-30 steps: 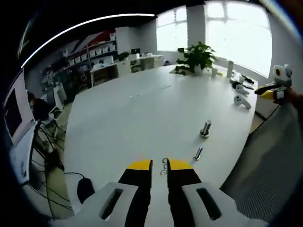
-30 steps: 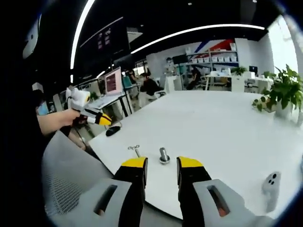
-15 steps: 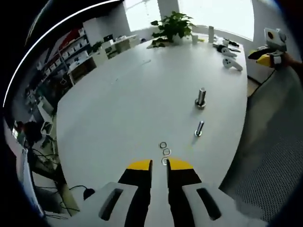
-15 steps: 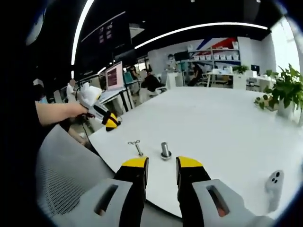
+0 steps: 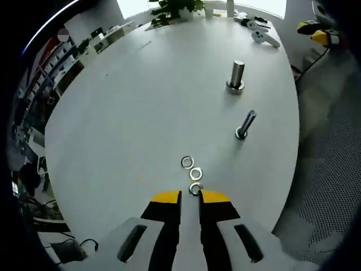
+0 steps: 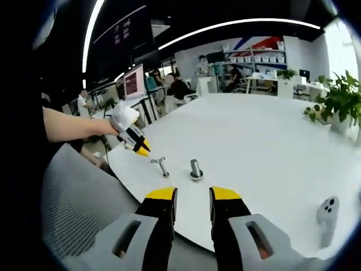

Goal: Place the washer onto the threaded stud by aligning its center hole with the stud, sliding it down to the base, and recovering from edge contact or off-axis alignment until the washer reaches the visible bottom stop.

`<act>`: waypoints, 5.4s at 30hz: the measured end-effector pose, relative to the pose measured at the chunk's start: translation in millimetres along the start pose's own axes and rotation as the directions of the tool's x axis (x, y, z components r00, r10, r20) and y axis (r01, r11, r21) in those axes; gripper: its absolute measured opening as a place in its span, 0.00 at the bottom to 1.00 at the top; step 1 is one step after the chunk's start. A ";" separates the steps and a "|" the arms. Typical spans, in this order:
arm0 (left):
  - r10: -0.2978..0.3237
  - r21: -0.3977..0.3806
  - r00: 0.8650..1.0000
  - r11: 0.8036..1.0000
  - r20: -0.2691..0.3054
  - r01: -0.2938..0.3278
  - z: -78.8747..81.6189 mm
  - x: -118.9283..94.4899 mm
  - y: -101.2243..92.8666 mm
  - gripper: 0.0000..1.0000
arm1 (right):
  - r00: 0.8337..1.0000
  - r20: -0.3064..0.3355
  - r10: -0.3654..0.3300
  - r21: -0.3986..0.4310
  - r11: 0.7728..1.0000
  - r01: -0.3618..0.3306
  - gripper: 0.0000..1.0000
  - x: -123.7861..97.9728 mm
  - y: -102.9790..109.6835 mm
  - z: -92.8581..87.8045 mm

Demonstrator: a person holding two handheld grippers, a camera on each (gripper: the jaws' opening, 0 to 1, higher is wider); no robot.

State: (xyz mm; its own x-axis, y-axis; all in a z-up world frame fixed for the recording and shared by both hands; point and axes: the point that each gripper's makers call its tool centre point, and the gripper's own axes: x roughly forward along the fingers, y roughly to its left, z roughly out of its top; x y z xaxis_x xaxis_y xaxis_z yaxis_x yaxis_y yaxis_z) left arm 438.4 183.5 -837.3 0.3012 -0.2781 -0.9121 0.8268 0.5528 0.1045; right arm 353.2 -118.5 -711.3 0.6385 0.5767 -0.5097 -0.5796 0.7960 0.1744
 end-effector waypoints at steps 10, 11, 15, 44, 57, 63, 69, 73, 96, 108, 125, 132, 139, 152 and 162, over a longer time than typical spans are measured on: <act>-0.030 0.040 0.998 0.999 -0.056 0.032 -6.7 16.3 1.9 0.10 | 1.000 -0.012 -0.008 0.022 1.000 0.008 0.25 0.8 -0.9 -2.5; -0.033 0.046 0.997 0.998 -0.064 0.036 -8.2 18.1 1.2 0.10 | 1.000 -0.011 -0.009 0.023 1.000 0.009 0.25 0.9 -1.2 -2.3; -0.042 0.055 0.995 0.997 -0.085 0.047 -12.5 25.4 0.5 0.08 | 1.000 -0.011 -0.012 0.032 0.999 0.013 0.25 0.8 -2.2 -2.5; 0.002 0.066 0.997 0.998 -0.072 0.003 -5.4 3.6 -2.4 0.00 | 1.000 -0.014 0.003 0.016 1.000 -0.003 0.24 1.1 0.3 -2.5; -0.036 0.004 0.999 0.999 -0.008 0.036 23.4 -11.5 -22.8 0.00 | 1.000 -0.010 0.006 0.011 1.000 -0.006 0.24 1.0 1.1 -2.0; -0.091 -0.079 0.995 0.992 0.046 0.095 45.3 -19.4 -36.0 0.00 | 1.000 -0.007 0.011 0.008 1.000 -0.011 0.24 1.1 2.0 -1.6; -0.163 -0.167 0.984 0.971 0.068 0.173 64.2 -26.2 -54.6 0.00 | 1.000 -0.007 0.014 0.003 1.000 -0.014 0.24 1.4 2.2 -1.3; -0.199 -0.199 0.976 0.957 0.086 0.212 72.6 -27.8 -62.1 0.00 | 1.000 -0.004 0.011 0.003 1.000 -0.011 0.24 1.2 1.5 -1.1; -0.208 -0.411 0.978 0.890 0.020 0.197 87.2 -17.4 -65.5 0.00 | 1.000 -0.005 0.013 -0.002 1.000 -0.013 0.24 1.6 2.0 -0.4; -0.220 -0.398 0.975 0.896 -0.013 0.197 84.1 -12.3 -66.9 0.00 | 1.000 -0.004 0.016 0.002 1.000 -0.016 0.24 1.6 2.3 -0.7; -0.229 -0.403 0.973 0.894 -0.036 0.196 82.6 -7.5 -66.9 0.00 | 1.000 -0.005 0.015 0.004 1.000 -0.015 0.23 1.3 1.9 -1.0; -0.234 -0.409 0.971 0.891 -0.040 0.198 84.3 -6.7 -67.5 0.00 | 1.000 -0.006 0.017 0.004 1.000 -0.017 0.23 1.4 1.9 -1.4; -0.241 -0.413 0.969 0.889 -0.053 0.198 80.2 -7.4 -67.9 0.00 | 1.000 -0.007 0.017 0.004 1.000 -0.017 0.23 1.5 2.0 -1.4; -0.241 -0.424 0.969 0.884 -0.046 0.199 80.9 -4.9 -67.7 0.00 | 1.000 -0.007 0.017 0.006 1.000 -0.017 0.23 1.5 1.7 -1.6; -0.246 -0.405 0.969 0.890 -0.034 0.212 81.8 -5.7 -66.3 0.00 | 1.000 -0.009 0.019 0.004 1.000 -0.019 0.23 1.9 2.0 -1.9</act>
State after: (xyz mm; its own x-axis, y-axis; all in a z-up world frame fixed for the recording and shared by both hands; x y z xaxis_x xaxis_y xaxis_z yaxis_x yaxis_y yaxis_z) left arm 420.7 84.2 -806.6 0.0723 -0.3789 -0.9226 0.6070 0.7507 -0.2607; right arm 352.3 -116.2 -713.5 0.6226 0.5903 -0.5137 -0.5898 0.7854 0.1878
